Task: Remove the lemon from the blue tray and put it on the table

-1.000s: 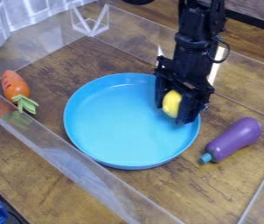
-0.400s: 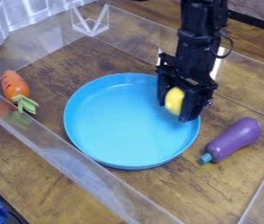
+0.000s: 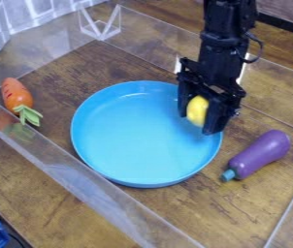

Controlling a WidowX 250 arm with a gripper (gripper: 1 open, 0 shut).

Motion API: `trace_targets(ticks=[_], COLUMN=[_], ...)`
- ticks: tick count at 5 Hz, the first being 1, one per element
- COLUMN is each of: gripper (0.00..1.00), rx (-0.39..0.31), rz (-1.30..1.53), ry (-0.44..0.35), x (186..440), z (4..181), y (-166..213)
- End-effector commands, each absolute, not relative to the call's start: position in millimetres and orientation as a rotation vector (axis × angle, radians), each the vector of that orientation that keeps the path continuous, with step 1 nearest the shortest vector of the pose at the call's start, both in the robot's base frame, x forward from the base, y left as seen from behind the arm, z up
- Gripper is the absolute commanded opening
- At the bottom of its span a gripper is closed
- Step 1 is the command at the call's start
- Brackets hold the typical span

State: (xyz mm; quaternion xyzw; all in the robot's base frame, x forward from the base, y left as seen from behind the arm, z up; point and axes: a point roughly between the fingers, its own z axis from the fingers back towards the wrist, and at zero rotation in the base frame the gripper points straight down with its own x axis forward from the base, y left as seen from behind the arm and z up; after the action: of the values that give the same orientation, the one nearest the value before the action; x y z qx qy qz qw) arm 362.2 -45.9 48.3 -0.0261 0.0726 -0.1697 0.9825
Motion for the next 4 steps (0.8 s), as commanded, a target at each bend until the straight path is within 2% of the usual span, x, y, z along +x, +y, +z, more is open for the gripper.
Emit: trace_targets(ticks=[1, 4], gripper=[0.0, 0.0], rx=[-0.056, -0.067], rz=[-0.357, -0.376], ry=[0.008, -0.019], x=[375.4, 378.4], z=[94.2, 100.4], y=[-54.4, -60.0])
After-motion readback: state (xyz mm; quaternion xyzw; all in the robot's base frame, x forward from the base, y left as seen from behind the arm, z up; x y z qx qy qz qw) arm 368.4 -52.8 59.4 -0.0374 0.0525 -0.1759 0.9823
